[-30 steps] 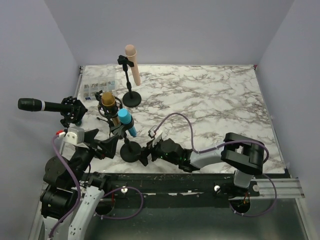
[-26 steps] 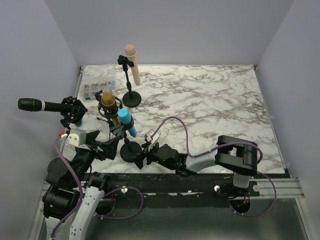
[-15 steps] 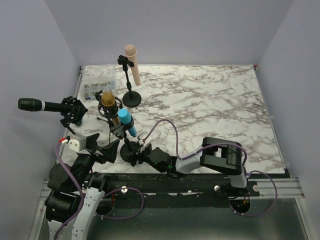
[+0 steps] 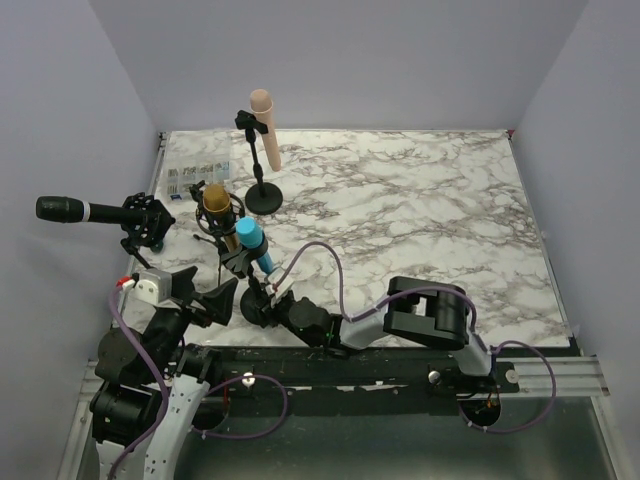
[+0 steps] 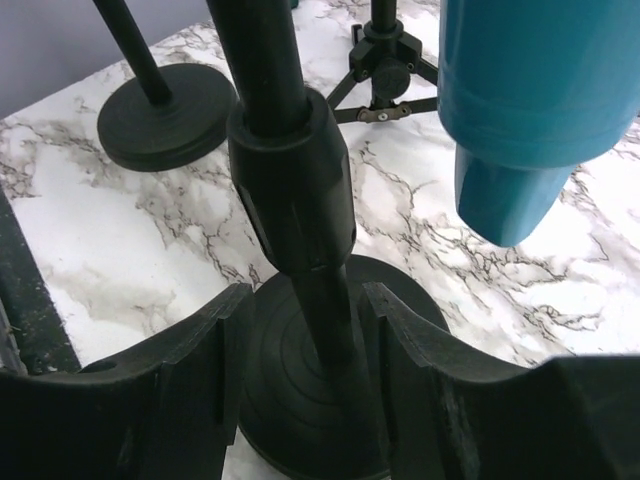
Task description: Remove the microphone from the stand
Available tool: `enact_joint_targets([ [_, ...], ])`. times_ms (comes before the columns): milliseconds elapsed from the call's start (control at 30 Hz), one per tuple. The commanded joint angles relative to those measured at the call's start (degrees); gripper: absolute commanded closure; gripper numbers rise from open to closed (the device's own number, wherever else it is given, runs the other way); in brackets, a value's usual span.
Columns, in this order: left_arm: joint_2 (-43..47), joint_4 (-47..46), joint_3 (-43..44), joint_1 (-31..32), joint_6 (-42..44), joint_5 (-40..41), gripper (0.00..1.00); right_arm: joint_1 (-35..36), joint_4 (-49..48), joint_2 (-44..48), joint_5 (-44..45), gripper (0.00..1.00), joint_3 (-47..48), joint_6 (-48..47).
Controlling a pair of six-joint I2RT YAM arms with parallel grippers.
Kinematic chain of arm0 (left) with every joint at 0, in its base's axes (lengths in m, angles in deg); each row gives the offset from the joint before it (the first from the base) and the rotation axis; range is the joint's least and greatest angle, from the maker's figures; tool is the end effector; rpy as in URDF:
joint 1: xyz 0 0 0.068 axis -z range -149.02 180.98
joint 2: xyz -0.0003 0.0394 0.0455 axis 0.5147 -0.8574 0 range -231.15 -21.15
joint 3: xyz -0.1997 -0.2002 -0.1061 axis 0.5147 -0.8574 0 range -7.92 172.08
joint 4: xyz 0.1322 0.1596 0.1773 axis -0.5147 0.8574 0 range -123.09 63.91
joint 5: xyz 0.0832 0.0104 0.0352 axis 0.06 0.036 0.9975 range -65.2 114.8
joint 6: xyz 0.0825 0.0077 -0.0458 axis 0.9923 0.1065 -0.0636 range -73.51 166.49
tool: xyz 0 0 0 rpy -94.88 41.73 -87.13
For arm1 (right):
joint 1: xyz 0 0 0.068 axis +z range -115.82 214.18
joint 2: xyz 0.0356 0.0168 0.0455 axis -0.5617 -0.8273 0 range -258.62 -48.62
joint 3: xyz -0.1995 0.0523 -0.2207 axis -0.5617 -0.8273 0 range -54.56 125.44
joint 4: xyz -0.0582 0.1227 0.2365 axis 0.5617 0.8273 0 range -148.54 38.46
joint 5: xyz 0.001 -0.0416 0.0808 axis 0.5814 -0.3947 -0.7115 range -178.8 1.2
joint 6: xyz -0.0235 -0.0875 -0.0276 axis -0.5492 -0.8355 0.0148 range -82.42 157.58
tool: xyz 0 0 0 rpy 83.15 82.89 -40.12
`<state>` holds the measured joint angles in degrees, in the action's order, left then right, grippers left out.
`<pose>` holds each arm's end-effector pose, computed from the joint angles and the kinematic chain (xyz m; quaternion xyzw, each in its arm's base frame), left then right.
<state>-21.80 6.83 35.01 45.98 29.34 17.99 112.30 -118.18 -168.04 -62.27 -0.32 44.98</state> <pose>0.0309 -0.0188 0.3407 0.0300 0.6918 -0.2389 0.6807 0.1355 0.4587 0.1471 -0.2913 0.6770 0.3195 0.5956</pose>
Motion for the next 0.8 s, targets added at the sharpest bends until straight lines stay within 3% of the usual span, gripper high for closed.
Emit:
enact_joint_targets([
  [0,-0.3,-0.5,-0.2,-0.1,0.1,1.6,0.01,0.7,-4.4,-2.6,4.5,0.48,1.5,-2.4],
  [467,-3.3,-0.5,0.0,0.0,0.4,0.7,0.01,0.8,-13.6,-2.9,11.8,0.9,-3.2,-6.8],
  [767,-4.7,-0.6,0.0,-0.1,0.4,0.4,0.01,0.7,-21.7,1.5,22.3,0.99,-12.7,-15.9],
])
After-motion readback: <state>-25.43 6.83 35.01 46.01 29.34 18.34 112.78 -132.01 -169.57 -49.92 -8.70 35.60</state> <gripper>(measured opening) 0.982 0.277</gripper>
